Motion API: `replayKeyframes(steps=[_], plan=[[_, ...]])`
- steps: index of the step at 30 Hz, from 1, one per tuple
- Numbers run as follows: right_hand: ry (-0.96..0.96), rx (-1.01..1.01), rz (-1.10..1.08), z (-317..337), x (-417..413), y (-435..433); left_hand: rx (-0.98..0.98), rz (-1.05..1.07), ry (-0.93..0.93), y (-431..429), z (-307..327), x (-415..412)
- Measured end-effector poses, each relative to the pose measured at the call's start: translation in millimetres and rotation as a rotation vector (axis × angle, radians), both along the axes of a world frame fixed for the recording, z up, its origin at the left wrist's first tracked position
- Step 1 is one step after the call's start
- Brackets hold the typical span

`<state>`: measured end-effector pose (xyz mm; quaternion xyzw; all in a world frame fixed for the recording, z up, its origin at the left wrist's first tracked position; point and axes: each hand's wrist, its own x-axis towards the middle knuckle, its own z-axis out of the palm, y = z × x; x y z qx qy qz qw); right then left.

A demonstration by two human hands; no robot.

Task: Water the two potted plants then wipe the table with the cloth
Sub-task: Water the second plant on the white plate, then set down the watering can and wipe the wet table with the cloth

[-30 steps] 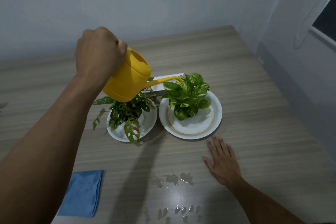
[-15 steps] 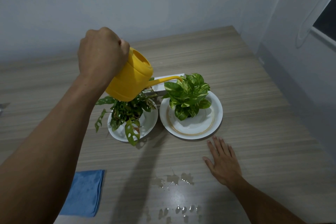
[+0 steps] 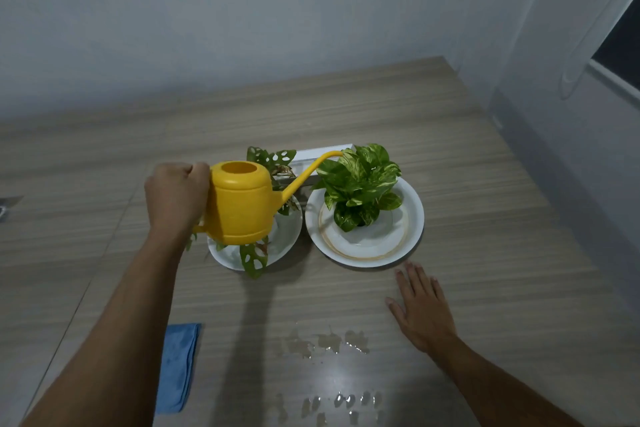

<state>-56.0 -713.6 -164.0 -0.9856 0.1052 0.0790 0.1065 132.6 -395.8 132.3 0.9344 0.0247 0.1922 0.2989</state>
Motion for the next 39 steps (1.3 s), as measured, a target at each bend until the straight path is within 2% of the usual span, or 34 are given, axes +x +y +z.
replayKeyframes(steps=[9,16,23,30,34,39], plan=[[-0.184,0.013,0.064,21,11,31,-0.365,0.098,0.009,24,-39,-34],[-0.331,-0.003,0.194,44,21,82,-0.483,0.232,-0.056,69,-42,-64],[-0.338,0.078,0.275,51,34,160,-0.593,0.408,-0.133,153,-47,-90],[-0.235,0.118,0.307,50,45,249,-0.641,0.520,-0.130,255,-77,-108],[-0.174,0.093,0.326,43,47,295,-0.632,0.588,-0.083,311,-104,-116],[-0.132,0.091,0.294,30,50,337,-0.604,0.574,-0.007,359,-149,-123]])
